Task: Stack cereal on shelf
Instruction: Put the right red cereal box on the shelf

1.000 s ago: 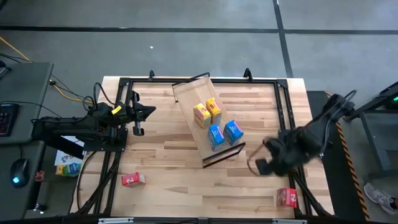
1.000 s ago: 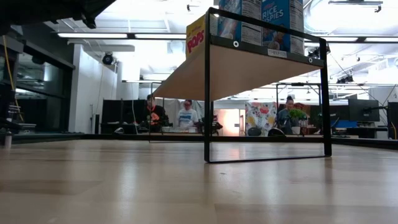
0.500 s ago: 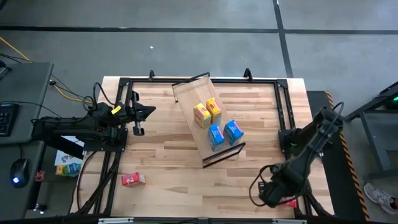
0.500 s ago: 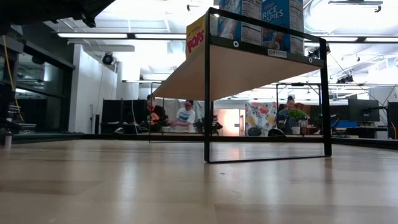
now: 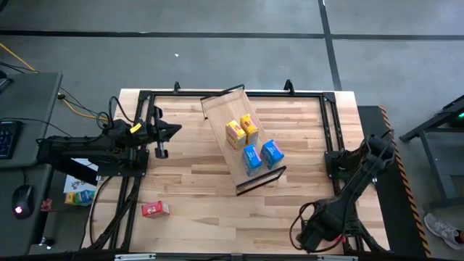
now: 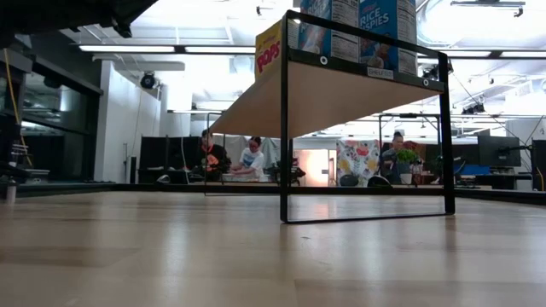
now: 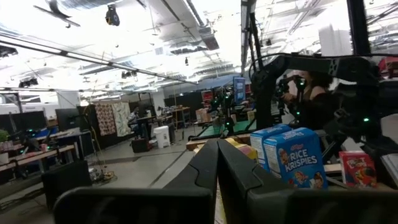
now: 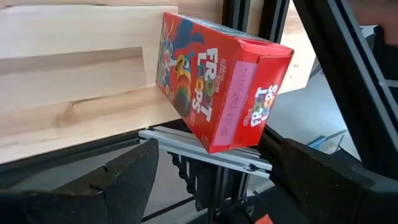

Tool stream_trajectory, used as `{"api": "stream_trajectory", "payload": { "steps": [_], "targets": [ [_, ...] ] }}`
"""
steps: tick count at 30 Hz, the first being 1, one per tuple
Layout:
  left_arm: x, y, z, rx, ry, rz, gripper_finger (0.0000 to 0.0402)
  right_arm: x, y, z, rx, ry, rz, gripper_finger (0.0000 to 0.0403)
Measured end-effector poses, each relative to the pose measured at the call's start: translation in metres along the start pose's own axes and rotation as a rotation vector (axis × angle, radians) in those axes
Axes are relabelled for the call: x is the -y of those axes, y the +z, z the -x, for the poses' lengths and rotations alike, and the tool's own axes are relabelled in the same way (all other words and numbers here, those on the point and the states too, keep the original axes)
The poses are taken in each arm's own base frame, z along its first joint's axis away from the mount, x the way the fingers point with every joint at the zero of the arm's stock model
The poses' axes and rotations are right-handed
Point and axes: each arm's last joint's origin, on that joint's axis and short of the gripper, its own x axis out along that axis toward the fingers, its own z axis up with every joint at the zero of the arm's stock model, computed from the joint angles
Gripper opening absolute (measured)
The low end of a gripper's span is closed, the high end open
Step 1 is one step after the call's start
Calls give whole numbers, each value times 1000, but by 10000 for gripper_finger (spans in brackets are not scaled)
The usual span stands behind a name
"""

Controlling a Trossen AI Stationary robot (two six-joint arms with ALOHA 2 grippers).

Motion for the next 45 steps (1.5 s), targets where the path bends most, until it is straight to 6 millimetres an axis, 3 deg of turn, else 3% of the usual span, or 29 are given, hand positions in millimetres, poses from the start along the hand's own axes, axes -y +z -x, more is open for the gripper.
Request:
{"api": "stream_trajectory", "payload": {
  "steps": [15,31,40,45],
  "targets": [
    [1,0,0,1,-18,0,0,3,-4,-14,47,-92,-44,330],
    [1,0,0,1,-19,0,0,-10,14,-53,46,-95,-36,330],
    [1,0,0,1,-19,0,0,-20,14,-53,166,138,92,330],
    [1,0,0,2,-19,0,0,-19,15,-53,183,133,75,330]
  ]
}}
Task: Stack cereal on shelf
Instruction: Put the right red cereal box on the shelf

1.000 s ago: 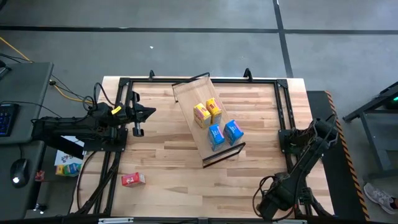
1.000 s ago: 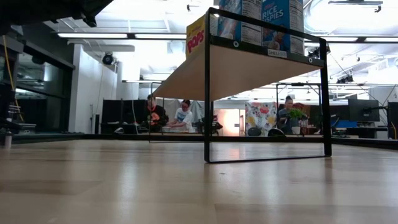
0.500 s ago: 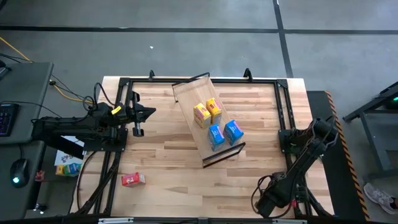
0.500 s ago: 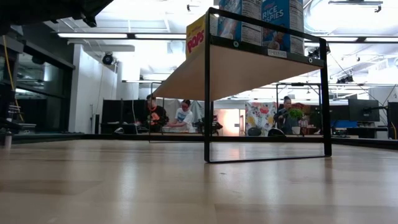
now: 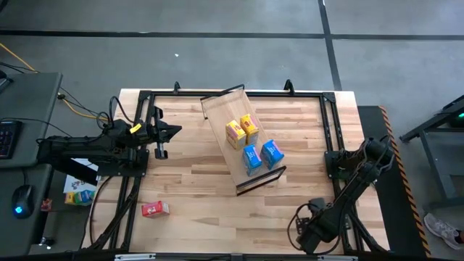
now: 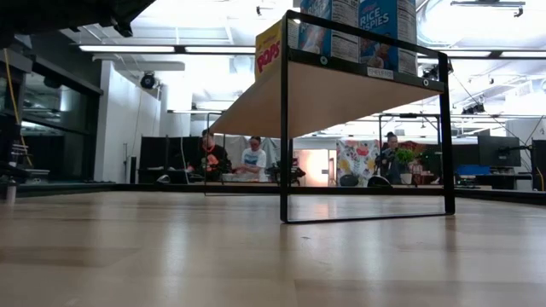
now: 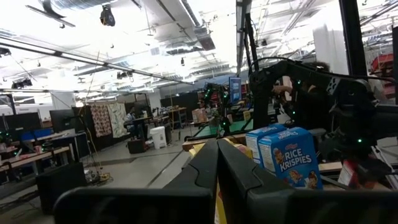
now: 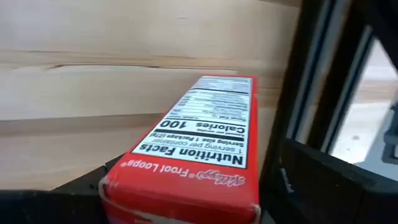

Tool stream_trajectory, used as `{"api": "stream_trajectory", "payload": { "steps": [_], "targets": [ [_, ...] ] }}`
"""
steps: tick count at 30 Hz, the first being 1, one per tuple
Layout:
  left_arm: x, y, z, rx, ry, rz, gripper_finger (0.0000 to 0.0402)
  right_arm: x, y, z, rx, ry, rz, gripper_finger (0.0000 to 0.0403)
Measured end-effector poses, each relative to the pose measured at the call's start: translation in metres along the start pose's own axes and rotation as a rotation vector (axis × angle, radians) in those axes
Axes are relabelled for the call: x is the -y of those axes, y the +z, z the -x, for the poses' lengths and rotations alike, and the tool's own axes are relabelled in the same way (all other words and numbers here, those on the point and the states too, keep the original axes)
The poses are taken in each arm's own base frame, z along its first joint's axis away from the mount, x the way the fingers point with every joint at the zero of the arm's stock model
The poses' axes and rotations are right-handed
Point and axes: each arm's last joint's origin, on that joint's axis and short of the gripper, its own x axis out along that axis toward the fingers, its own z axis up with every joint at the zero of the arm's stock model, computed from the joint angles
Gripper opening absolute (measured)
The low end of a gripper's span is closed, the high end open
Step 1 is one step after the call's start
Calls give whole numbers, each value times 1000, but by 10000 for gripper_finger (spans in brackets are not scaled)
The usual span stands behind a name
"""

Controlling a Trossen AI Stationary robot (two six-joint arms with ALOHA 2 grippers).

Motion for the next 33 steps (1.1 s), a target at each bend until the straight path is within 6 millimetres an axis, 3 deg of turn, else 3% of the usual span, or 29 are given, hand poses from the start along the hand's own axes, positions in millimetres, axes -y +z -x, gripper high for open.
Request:
{"api": "stream_trajectory", "payload": {
  "steps": [10,22,29,33],
  "targets": [
    [0,0,0,2,1,0,0,4,1,0,-21,-79,-38,317],
    [0,0,0,3,1,0,0,3,-1,5,-107,-126,63,181],
    [0,0,0,3,1,0,0,-6,-8,32,-156,-26,182,156],
    [0,0,0,4,1,0,0,-17,-13,61,-126,162,306,155]
  ]
}}
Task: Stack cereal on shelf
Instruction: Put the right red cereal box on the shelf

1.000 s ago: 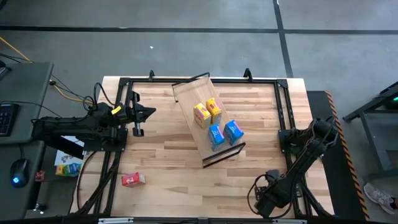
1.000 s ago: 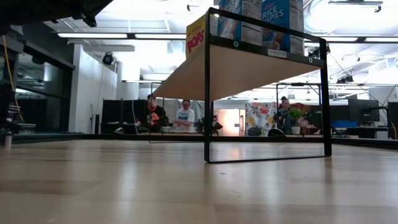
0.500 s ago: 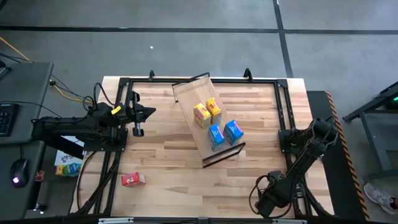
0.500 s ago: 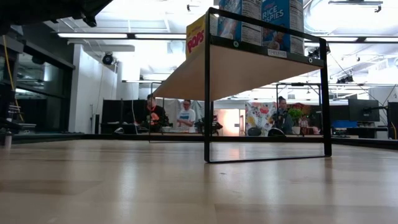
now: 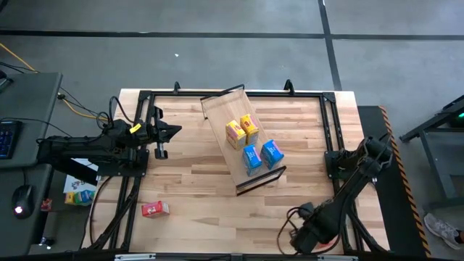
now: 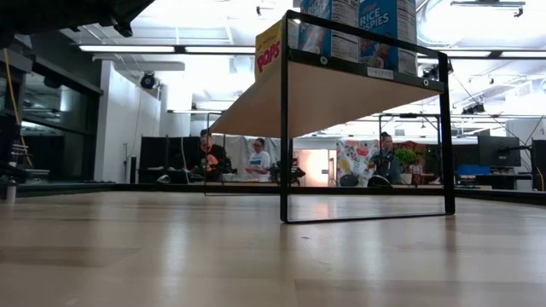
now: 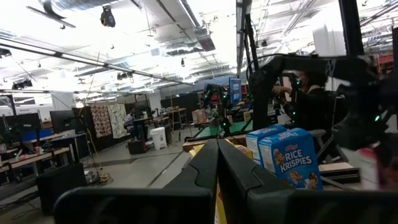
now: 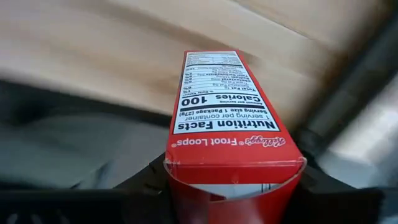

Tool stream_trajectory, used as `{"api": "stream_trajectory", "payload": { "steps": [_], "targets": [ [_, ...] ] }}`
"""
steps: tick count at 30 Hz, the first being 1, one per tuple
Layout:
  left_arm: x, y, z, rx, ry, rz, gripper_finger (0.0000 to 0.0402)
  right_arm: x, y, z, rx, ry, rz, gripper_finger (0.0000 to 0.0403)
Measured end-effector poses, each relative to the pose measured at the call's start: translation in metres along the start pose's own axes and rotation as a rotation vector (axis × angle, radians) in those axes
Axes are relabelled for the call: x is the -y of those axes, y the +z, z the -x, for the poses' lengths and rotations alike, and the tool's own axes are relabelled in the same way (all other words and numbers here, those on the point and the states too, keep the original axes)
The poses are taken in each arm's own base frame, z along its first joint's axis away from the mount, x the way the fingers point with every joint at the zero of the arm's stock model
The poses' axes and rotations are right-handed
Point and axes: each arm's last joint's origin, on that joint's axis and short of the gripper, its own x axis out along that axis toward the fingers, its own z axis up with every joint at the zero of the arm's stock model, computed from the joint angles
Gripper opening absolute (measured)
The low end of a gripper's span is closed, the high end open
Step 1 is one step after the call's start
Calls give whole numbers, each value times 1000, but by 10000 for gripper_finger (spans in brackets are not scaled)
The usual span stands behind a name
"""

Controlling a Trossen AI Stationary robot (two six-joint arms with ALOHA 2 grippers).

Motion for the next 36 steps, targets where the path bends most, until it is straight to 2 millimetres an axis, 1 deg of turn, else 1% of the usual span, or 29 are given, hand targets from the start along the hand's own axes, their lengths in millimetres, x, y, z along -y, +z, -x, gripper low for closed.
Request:
{"api": "stream_trajectory", "payload": {
  "steps": [2,4,6,9,12,14,15,17,19,22,25,28,31,34,36],
  "targets": [
    [0,0,0,0,0,0,0,-12,-1,17,69,146,107,155],
    [0,0,0,0,0,0,0,-26,-1,39,187,319,230,155],
    [0,0,0,0,0,0,0,-39,1,66,343,491,351,154],
    [0,1,0,6,2,0,0,-56,8,114,602,690,558,154],
    [0,1,0,11,3,0,0,-67,20,167,843,807,781,154],
    [0,1,0,11,3,0,0,-67,33,200,987,827,885,154],
    [0,1,0,11,3,0,0,-64,42,216,1058,810,907,154],
    [0,1,0,11,3,-1,0,-53,65,247,1198,742,861,154],
    [0,1,0,11,3,-8,0,-38,94,276,1302,670,714,154],
    [0,1,0,13,3,-9,0,-8,138,308,1346,602,469,154],
    [0,2,0,15,4,-10,0,12,182,322,1334,579,353,154],
    [0,2,0,17,4,-10,0,26,220,325,1267,558,312,154],
    [-1,2,0,21,8,-26,0,31,256,319,1194,480,281,154],
    [-1,2,0,22,9,-53,0,27,288,305,1092,396,266,154],
    [-1,2,0,22,9,-63,0,27,306,297,1019,358,273,154]
  ]
}}
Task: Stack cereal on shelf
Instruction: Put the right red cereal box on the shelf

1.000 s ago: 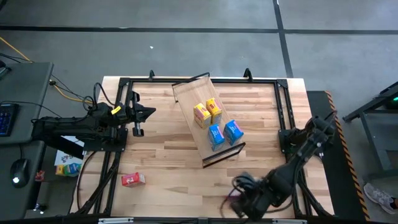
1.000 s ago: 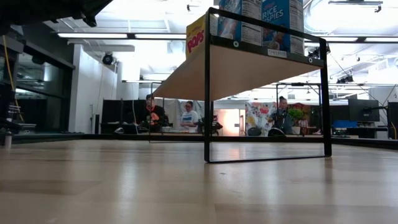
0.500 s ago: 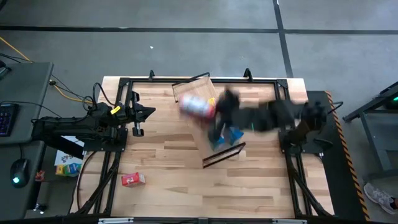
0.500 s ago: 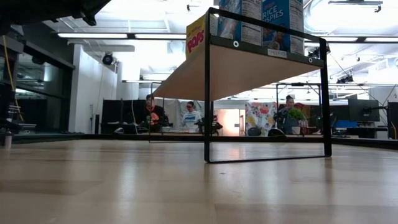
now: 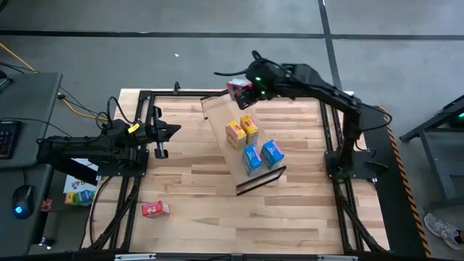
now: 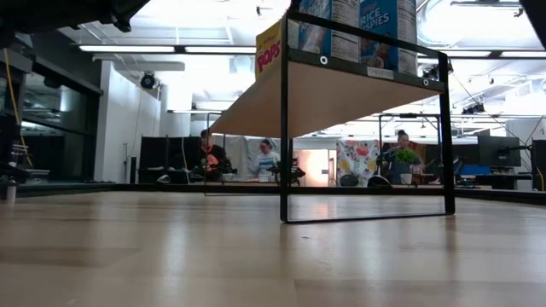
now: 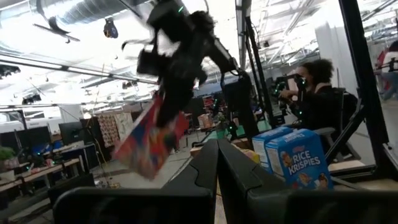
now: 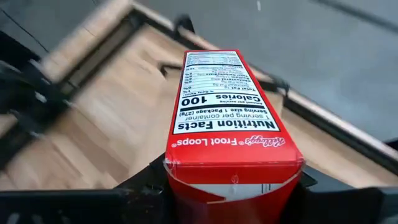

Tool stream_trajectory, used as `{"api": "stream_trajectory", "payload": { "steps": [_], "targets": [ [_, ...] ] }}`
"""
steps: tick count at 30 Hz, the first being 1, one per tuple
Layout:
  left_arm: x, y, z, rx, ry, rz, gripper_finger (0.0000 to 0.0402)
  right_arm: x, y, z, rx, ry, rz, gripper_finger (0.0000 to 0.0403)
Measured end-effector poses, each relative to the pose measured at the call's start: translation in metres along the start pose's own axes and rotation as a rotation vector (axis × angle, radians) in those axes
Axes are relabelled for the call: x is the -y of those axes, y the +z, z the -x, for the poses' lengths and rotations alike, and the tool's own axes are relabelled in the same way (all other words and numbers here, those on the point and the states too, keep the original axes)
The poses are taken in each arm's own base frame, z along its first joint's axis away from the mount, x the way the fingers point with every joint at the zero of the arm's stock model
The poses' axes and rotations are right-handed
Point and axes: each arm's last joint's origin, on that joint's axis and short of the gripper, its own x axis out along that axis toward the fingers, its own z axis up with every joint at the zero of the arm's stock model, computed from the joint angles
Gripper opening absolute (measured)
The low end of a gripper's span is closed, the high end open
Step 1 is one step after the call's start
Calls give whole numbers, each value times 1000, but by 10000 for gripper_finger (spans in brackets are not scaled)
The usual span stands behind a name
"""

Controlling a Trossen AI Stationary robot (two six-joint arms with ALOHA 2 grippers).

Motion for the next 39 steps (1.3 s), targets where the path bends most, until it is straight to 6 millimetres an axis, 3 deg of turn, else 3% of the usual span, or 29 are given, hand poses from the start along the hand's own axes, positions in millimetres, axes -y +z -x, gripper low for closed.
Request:
{"api": "stream_trajectory", "payload": {
  "steps": [7,16,28,39],
  "targets": [
    [0,1,0,7,4,-9,0,13,3,-48,-171,8,10,154],
    [-1,2,0,11,5,-8,0,14,0,-53,-263,61,-40,154],
    [-1,2,0,11,5,-6,0,11,-7,-76,-352,47,-55,154],
    [-1,2,0,11,4,-6,0,11,-9,-78,-373,43,-64,154]
  ]
}}
